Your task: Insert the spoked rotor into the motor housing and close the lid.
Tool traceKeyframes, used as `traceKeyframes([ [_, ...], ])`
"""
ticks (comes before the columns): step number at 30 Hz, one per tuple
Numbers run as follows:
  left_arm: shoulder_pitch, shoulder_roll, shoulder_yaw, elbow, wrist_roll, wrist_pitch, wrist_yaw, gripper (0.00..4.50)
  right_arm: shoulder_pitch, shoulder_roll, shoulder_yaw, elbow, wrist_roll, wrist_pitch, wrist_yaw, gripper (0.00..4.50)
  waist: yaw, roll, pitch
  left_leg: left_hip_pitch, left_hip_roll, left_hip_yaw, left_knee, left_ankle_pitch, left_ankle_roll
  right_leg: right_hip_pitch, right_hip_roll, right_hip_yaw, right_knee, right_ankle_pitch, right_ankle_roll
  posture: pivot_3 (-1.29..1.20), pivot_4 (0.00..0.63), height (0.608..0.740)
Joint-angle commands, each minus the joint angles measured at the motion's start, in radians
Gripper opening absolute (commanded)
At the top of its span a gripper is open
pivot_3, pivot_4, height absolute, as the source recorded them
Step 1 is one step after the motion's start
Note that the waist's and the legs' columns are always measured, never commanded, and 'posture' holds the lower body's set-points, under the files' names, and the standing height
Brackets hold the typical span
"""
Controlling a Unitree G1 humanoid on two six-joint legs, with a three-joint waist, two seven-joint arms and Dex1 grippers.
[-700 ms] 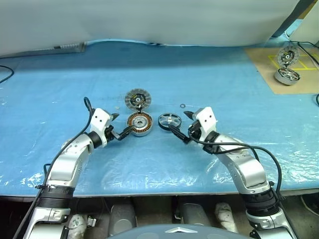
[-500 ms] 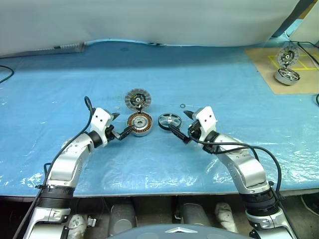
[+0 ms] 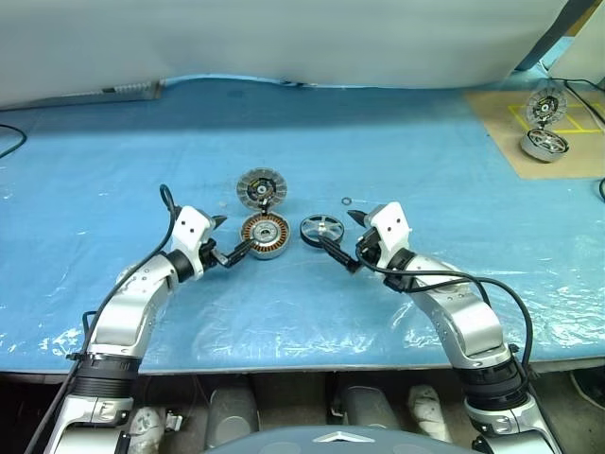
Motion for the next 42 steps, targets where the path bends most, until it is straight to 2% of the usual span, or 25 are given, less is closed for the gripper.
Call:
traceKeyframes([
  [1, 0.002, 0.004, 0.006, 0.004, 0.005, -0.037, -0.007, 4.5, -0.019, 0.006, 0.003, -0.014, -0.001, -0.021, 0.003, 4.48, 0.0, 0.0, 0.0, 0.0, 0.0, 0.0, 0.0, 0.0, 0.0, 0.0, 0.0, 0.0, 0.0, 0.0, 0.0, 0.0, 0.15, 0.74],
  [13, -0.006, -0.005, 0.004, 0.027, 0.009, -0.058, -0.006, 4.5, -0.033, 0.009, 0.007, -0.012, -0.005, -0.015, 0.005, 4.48, 0.0, 0.0, 0.0, 0.0, 0.0, 0.0, 0.0, 0.0, 0.0, 0.0, 0.0, 0.0, 0.0, 0.0, 0.0, 0.0, 0.15, 0.74],
  [21, -0.004, -0.01, 0.015, 0.06, 0.011, -0.104, 0.002, 4.5, -0.152, 0.023, 0.05, -0.035, 0.027, 0.131, 0.033, 4.48, -0.001, 0.0, 0.0, 0.001, 0.0, 0.0, 0.001, 0.0, 0.0, 0.001, 0.0, 0.0, 0.001, 0.0, -0.001, 0.0, 0.15, 0.74],
  [27, 0.018, -0.031, 0.037, 0.061, -0.013, -0.165, -0.001, 4.5, -0.329, -0.014, 0.183, -0.007, 0.035, 0.253, 0.172, 4.48, -0.002, 0.0, 0.0, 0.001, 0.0, 0.0, 0.002, 0.0, 0.0, 0.001, 0.0, 0.0, 0.002, 0.001, -0.001, 0.0, 0.15, 0.74],
  [31, 0.055, -0.022, 0.041, 0.03, -0.039, -0.167, -0.035, 4.5, -0.461, -0.056, 0.314, 0.065, -0.03, 0.272, 0.254, 4.48, -0.002, 0.0, 0.0, 0.004, 0.001, 0.0, 0.002, 0.0, 0.0, 0.001, 0.0, 0.0, 0.002, 0.001, -0.001, 0.0, 0.15, 0.74],
  [34, 0.072, -0.016, 0.047, 0.008, -0.048, -0.16, -0.039, 4.5, -0.519, -0.069, 0.375, 0.124, -0.067, 0.248, 0.295, 4.48, 0.002, 0.0, 0.0, 0.004, 0.001, 0.0, 0.002, 0.0, 0.0, 0.001, 0.0, 0.0, 0.002, 0.001, -0.001, 0.0, 0.15, 0.74],
  [42, 0.139, -0.005, 0.052, -0.061, -0.067, -0.164, -0.054, 4.5, -0.641, 0.003, 0.477, 0.353, -0.18, 0.113, 0.344, 4.48, -0.003, 0.0, 0.0, 0.004, 0.001, 0.0, 0.005, 0.0, 0.0, 0.001, 0.0, 0.0, 0.004, 0.001, -0.002, 0.0, 0.15, 0.74],
])
